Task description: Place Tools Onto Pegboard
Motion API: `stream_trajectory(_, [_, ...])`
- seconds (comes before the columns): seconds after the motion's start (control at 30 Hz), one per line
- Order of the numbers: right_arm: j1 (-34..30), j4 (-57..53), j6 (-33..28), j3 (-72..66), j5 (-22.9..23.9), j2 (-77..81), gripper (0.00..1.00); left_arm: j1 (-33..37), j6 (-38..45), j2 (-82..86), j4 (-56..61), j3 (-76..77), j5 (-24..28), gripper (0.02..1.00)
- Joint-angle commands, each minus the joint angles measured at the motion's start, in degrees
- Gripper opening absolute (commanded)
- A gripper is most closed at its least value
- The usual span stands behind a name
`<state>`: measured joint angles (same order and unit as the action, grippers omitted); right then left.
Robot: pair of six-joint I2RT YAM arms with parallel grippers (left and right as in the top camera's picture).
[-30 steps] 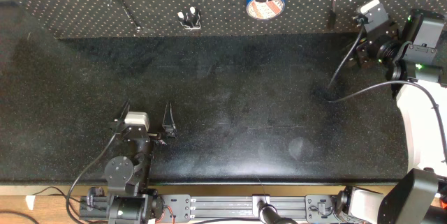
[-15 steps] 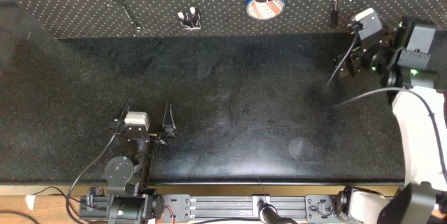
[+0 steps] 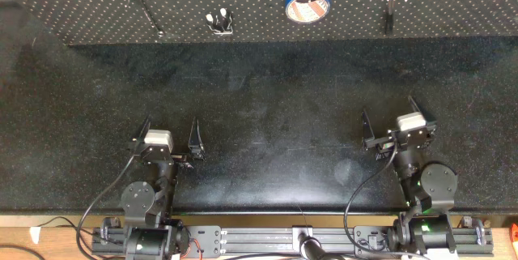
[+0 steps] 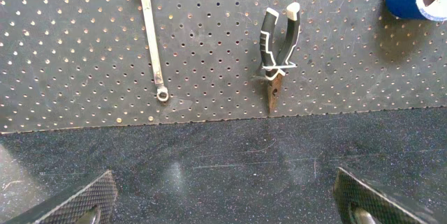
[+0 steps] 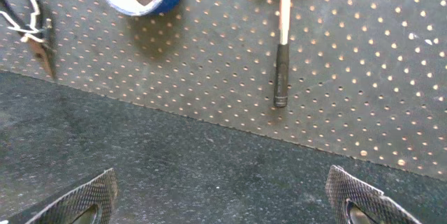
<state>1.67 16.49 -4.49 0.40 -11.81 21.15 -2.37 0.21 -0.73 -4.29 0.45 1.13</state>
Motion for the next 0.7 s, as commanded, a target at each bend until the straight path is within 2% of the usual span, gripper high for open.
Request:
stream_trajectory(0.03, [2.69, -10.8, 0.79, -0.17, 3.19, -10.62, 0.976, -0.28, 0.72, 0.42, -0.42, -0.13, -0.42, 0.996])
stream_trajectory(0.1, [3.41, -18.78, -0.5, -0.17, 5.29, -19.85, 0.976, -0.28, 0.72, 0.42, -0.42, -0.13, -0.44, 0.996])
stream_trajectory(0.2, [3.13, -20.09, -0.24, -0.17, 5.62, -21.11, 0.976, -0.28, 0.72, 0.42, -0.42, -0.13, -0.44, 0.996])
stream_trajectory(0.3, [3.15, -20.15, 6.51, -0.17, 8.41, -21.11, 0.976, -0.28, 0.72, 0.42, -0.42, -0.13, -0.44, 0.996])
stream_trajectory(0.37, [3.15, -20.13, 10.08, -0.17, 8.5, -21.11, 0.976, -0.28, 0.72, 0.42, -0.42, -0.13, -0.44, 0.996])
stream_trajectory(0.43, [3.98, -19.89, 17.14, -0.17, 11.65, -21.11, 0.976, -0.28, 0.72, 0.42, -0.42, -0.13, -0.44, 0.996])
stream_trajectory(0.7, [4.52, -20.7, 18.18, -0.17, 11.39, -21.07, 0.976, -0.28, 0.72, 0.42, -0.42, -0.13, -0.44, 0.996])
